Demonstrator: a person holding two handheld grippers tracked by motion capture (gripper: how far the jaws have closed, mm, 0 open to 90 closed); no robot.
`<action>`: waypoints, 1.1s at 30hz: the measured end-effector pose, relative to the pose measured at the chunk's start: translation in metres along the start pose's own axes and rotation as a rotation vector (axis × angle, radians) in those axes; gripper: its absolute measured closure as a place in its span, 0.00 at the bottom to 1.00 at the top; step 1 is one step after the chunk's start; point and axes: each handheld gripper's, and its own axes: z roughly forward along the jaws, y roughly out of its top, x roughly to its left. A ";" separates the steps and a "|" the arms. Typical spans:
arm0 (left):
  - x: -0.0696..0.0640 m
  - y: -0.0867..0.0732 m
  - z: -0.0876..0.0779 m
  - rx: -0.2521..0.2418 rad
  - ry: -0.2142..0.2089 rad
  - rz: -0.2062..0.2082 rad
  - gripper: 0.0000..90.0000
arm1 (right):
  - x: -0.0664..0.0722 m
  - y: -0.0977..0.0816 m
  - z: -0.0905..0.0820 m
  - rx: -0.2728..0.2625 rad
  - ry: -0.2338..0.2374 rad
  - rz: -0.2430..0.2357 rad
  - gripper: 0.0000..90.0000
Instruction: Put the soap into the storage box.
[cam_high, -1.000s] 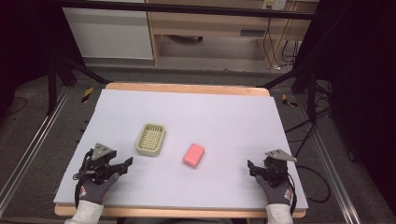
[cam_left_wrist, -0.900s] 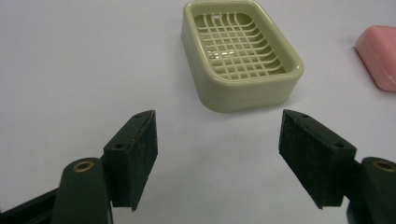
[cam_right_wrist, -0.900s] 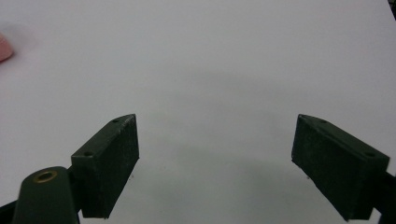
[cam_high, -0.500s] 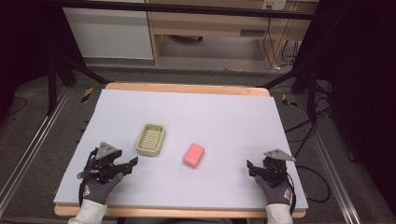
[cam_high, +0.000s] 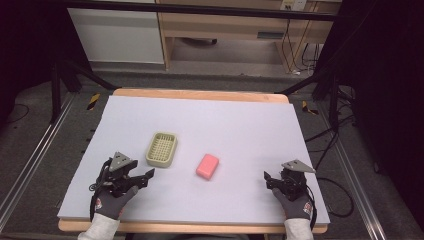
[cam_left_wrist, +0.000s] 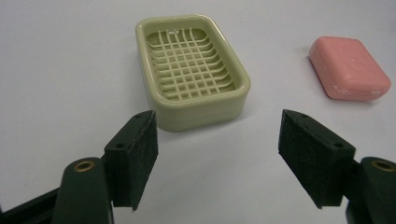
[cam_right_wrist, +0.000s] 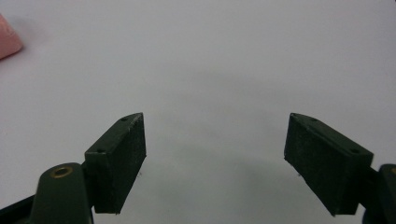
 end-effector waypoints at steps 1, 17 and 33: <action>0.000 0.000 0.000 0.000 0.000 0.000 0.31 | 0.000 0.000 0.000 -0.001 -0.001 -0.001 0.24; -0.008 0.013 0.001 -0.011 -0.018 0.017 0.31 | 0.000 0.000 0.001 0.002 -0.001 0.002 0.23; -0.017 0.027 0.007 -0.017 -0.038 0.032 0.31 | 0.000 0.000 0.000 0.000 -0.002 0.013 0.22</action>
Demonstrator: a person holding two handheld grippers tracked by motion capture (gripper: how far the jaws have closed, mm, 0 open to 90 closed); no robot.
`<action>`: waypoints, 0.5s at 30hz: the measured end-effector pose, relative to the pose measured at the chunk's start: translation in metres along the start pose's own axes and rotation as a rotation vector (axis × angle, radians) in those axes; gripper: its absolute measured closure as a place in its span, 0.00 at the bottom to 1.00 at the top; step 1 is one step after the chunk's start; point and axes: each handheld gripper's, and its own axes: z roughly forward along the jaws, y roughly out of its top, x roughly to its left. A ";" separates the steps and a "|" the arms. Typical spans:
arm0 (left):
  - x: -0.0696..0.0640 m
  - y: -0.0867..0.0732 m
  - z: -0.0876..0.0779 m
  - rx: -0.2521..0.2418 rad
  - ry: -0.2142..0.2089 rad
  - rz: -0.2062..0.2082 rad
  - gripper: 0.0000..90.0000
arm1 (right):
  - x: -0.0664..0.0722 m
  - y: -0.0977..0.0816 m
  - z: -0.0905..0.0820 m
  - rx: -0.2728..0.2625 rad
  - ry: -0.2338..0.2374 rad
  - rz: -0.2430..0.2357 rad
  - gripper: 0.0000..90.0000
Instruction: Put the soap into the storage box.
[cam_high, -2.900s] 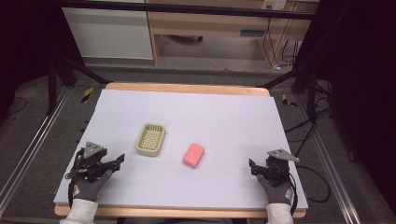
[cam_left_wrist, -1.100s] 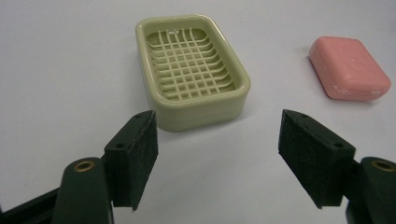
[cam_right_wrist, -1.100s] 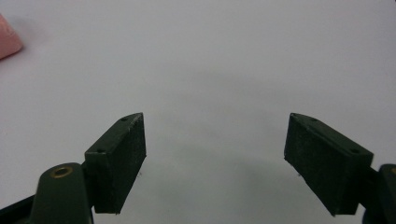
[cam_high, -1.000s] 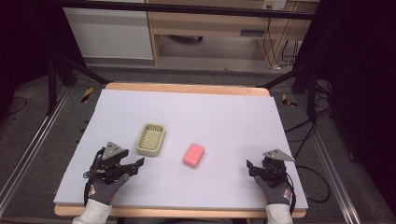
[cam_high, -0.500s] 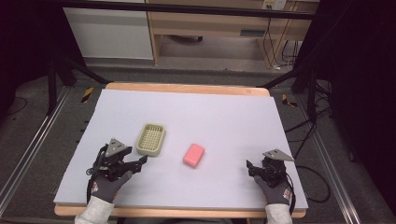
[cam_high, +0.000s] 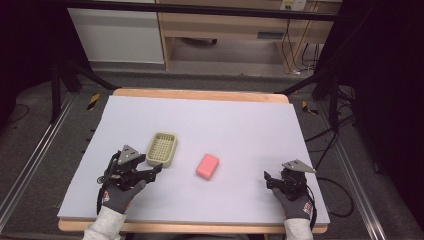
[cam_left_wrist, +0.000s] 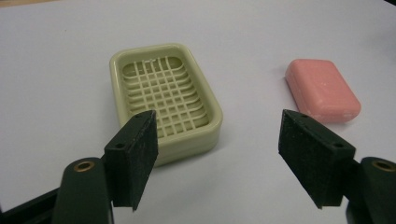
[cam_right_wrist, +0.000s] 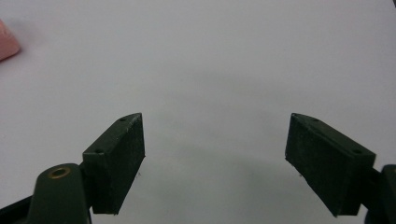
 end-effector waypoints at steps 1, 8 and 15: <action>-0.001 0.002 0.000 -0.002 -0.003 0.002 0.31 | 0.000 0.000 0.000 0.001 0.001 -0.001 0.22; -0.009 0.014 0.003 -0.019 -0.019 0.011 0.31 | 0.000 0.000 0.000 0.001 -0.003 -0.003 0.22; -0.017 0.019 0.010 -0.020 -0.039 0.019 0.31 | 0.000 0.000 0.000 0.001 -0.001 -0.003 0.22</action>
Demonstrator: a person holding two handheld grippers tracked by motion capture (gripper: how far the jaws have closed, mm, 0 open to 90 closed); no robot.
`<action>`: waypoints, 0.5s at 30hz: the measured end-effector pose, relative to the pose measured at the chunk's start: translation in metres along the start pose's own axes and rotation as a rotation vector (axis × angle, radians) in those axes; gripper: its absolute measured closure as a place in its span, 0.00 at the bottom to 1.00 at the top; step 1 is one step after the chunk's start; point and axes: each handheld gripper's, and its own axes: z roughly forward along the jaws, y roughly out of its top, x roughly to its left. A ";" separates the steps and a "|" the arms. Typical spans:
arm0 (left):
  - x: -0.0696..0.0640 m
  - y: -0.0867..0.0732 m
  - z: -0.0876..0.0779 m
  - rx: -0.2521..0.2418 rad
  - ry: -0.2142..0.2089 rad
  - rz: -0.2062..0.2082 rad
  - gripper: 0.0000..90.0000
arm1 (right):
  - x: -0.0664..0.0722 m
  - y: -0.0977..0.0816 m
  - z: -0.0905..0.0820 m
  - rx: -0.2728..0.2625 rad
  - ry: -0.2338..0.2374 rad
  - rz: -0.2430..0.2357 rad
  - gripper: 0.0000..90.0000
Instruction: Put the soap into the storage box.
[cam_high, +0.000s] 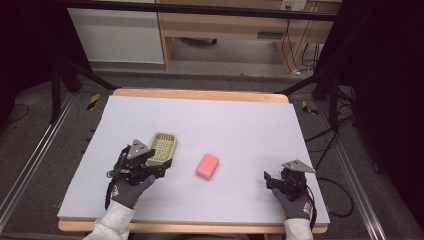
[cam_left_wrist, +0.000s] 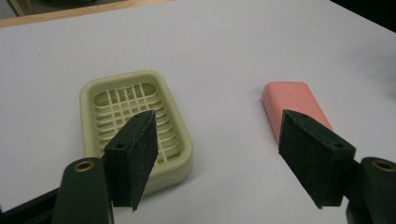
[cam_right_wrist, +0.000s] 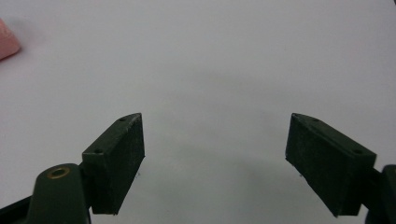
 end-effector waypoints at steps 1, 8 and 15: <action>0.000 0.000 0.000 0.000 0.000 0.000 0.31 | 0.000 0.000 0.000 -0.001 -0.001 -0.001 0.22; -0.009 0.005 0.009 0.004 -0.014 0.008 0.31 | 0.000 0.000 0.000 -0.004 -0.002 -0.003 0.22; -0.014 0.008 0.016 0.011 -0.021 0.023 0.31 | 0.000 0.000 0.000 -0.003 -0.002 -0.002 0.22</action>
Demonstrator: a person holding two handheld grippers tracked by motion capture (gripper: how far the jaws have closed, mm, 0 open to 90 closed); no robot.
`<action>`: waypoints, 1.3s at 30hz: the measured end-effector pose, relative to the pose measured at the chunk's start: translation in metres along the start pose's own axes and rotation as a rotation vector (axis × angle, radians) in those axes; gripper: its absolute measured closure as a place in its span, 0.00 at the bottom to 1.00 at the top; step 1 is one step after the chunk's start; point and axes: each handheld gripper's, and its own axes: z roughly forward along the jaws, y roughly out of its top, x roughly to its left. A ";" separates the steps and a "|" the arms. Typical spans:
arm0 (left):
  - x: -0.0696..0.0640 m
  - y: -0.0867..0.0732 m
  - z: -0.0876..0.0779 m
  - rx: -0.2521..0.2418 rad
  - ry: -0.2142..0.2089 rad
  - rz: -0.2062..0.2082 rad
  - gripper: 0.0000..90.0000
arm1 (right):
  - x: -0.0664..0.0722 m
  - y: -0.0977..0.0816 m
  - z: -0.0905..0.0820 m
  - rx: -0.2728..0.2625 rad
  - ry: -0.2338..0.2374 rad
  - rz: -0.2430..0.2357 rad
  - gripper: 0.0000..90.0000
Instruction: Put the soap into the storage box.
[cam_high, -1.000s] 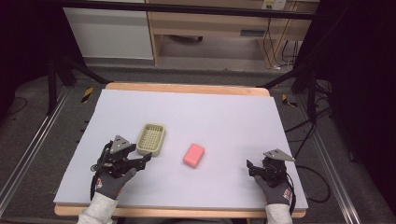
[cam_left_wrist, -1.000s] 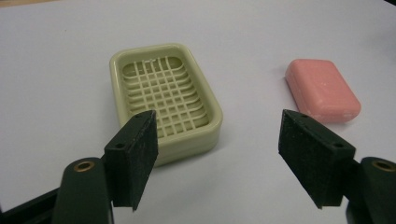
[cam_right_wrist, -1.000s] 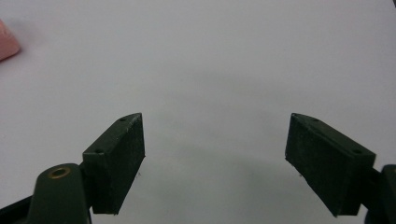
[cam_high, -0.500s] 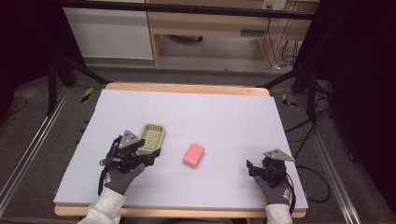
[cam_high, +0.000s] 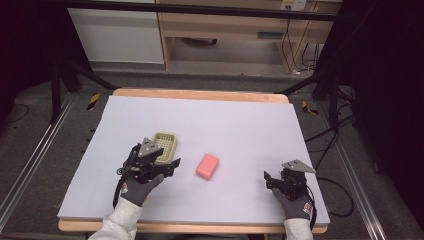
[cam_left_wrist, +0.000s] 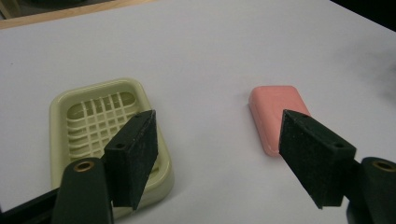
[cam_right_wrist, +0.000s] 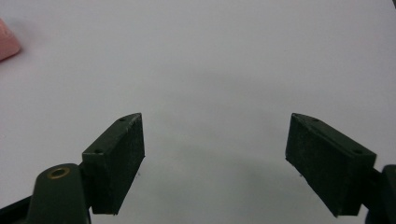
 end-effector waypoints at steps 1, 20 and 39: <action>-0.002 0.001 0.002 0.000 -0.005 0.000 0.31 | 0.000 0.000 0.000 0.000 0.001 0.000 0.22; -0.023 0.015 0.026 0.028 -0.032 0.041 0.30 | 0.000 0.000 0.000 0.001 0.003 -0.001 0.22; -0.038 0.017 0.049 0.062 -0.054 0.054 0.28 | 0.000 0.000 0.001 0.001 0.008 0.005 0.22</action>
